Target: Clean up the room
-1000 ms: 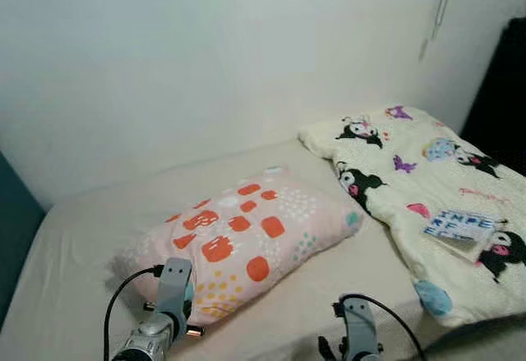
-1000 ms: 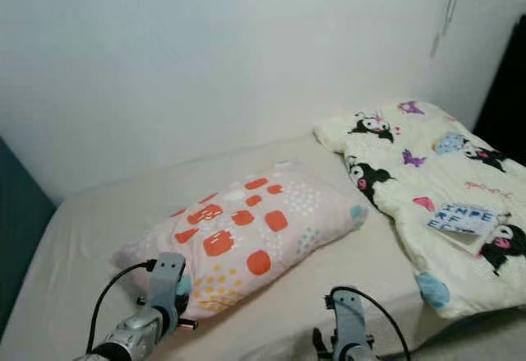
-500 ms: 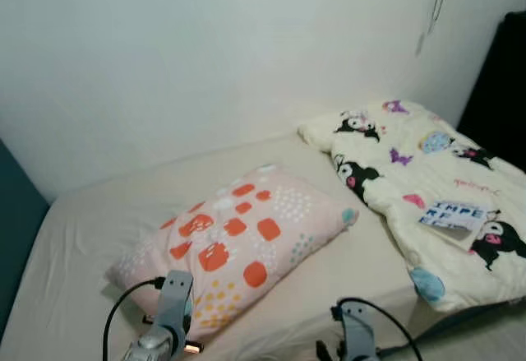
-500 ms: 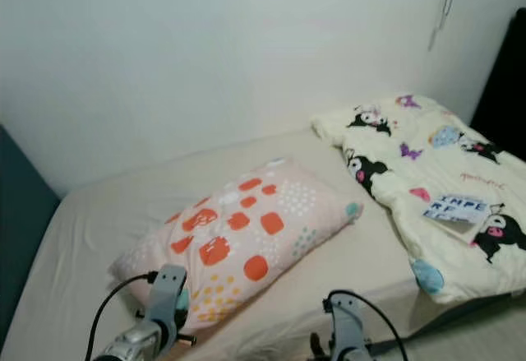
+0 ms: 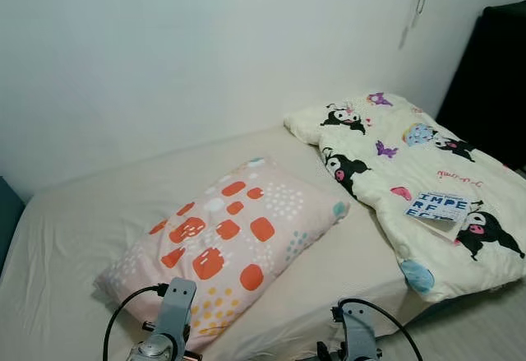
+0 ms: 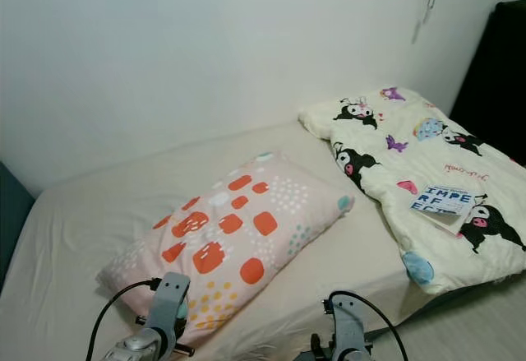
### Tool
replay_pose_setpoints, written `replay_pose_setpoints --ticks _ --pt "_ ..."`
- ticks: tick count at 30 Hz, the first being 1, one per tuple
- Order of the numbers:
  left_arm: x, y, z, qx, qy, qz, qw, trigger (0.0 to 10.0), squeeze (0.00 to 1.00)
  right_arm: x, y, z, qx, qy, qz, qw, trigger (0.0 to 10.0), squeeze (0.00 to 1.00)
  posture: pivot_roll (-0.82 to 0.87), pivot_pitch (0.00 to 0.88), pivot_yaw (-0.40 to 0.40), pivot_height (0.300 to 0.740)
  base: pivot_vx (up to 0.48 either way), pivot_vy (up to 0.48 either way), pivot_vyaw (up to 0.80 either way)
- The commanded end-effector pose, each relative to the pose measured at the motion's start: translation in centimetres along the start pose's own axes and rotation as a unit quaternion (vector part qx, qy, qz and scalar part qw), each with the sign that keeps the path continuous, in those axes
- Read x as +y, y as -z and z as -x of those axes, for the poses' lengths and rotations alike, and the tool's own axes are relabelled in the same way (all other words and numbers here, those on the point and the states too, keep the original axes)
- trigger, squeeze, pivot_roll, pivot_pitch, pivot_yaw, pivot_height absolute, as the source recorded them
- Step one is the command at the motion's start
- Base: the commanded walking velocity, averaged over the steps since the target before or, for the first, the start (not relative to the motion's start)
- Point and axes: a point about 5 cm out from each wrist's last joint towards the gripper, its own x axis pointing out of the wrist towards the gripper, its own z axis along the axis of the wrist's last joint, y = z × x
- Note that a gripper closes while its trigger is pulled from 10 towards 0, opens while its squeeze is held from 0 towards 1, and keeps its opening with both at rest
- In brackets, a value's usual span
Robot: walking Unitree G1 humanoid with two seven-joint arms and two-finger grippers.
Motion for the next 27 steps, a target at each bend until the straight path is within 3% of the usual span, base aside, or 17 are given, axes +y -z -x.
replay_pose_setpoints --ticks 1,11,22,27 --pt "0.5 0.0 0.0 0.005 -0.006 -0.011 1.0 10.0 0.0 0.4 0.0 -0.1 0.001 -0.004 -0.002 1.0 10.0 0.0 -0.07 0.0 0.05 0.74 0.0 0.439 0.0" --pt "1.3 -3.0 -0.3 -0.035 -0.026 -0.01 0.999 10.0 0.0 0.5 0.0 -0.1 -0.001 -0.011 0.013 1.0 10.0 0.0 -0.07 0.0 0.053 0.74 0.0 0.444 0.0" --pt "1.1 -2.3 -0.3 -0.027 -0.023 -0.011 0.999 10.0 0.0 0.6 0.4 0.0 0.004 -0.014 0.013 1.0 10.0 0.0 -0.07 0.0 0.056 0.74 0.0 0.439 0.64" --pt "1.1 -1.9 -0.2 -0.022 -0.022 -0.004 0.999 10.0 0.0 0.6 0.6 0.1 0.01 -0.011 0.003 1.0 10.0 0.0 -0.08 0.001 0.057 0.74 0.0 0.138 0.0"
